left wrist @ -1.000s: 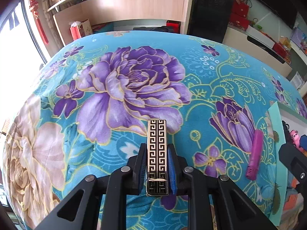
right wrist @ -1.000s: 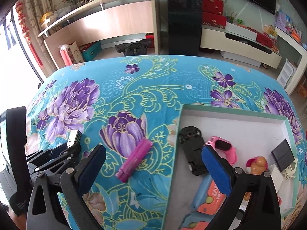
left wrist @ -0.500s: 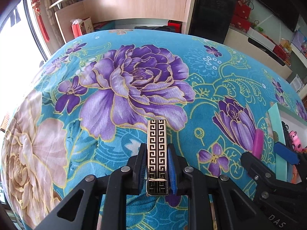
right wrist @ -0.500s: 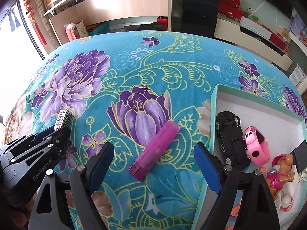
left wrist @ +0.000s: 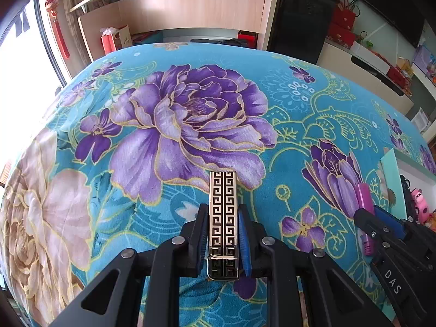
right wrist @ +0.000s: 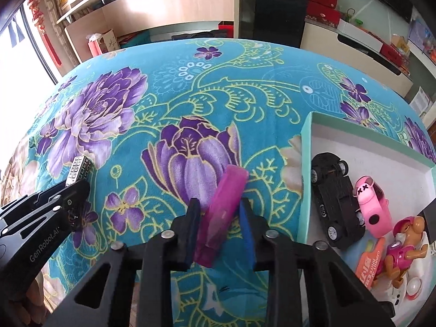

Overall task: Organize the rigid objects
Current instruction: 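Hold the harmonica in left tool while right tool grasps the pink stick, then lower the harmonica with left tool while right tool lowers the pink stick into the tray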

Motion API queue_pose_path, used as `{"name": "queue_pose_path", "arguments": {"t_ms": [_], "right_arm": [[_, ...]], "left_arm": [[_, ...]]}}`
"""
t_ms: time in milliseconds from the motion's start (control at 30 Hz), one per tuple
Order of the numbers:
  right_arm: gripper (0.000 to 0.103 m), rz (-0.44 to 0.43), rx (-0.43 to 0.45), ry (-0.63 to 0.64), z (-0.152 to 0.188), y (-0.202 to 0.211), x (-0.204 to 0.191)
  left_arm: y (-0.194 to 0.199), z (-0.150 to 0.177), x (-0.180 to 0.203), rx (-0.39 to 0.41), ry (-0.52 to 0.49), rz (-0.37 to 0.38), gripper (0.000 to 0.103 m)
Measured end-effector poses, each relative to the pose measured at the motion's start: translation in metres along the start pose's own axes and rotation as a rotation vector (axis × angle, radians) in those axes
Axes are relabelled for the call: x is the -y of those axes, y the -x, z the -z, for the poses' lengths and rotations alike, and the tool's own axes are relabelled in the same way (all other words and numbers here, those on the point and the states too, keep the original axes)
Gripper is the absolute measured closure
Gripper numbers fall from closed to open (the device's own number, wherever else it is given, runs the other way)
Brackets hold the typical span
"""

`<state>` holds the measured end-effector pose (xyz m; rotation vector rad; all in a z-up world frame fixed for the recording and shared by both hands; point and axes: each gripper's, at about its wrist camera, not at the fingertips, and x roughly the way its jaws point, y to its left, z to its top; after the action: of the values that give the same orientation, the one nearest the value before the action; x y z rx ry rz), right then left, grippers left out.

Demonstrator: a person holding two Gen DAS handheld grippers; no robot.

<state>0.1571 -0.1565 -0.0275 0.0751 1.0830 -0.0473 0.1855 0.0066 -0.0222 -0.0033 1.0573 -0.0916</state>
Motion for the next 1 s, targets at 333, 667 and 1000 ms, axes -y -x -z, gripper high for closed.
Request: {"name": "queue_pose_path", "arguments": {"t_ms": [333,667,1000], "right_arm": [[0.083,-0.052,0.043,-0.035,0.005,0.023,0.009],[0.083,-0.027,0.155,-0.182,0.031,0.091,0.066],[0.083,0.143,0.19,-0.345,0.08,0.144,0.158]], "left_arm": [[0.024,0.0,0.014,0.058,-0.018,0.108,0.081],[0.081,0.017,0.08,0.151,-0.195,0.225,0.081],[0.116,0.058,0.174,0.147,-0.444,0.373,0.081]]}}
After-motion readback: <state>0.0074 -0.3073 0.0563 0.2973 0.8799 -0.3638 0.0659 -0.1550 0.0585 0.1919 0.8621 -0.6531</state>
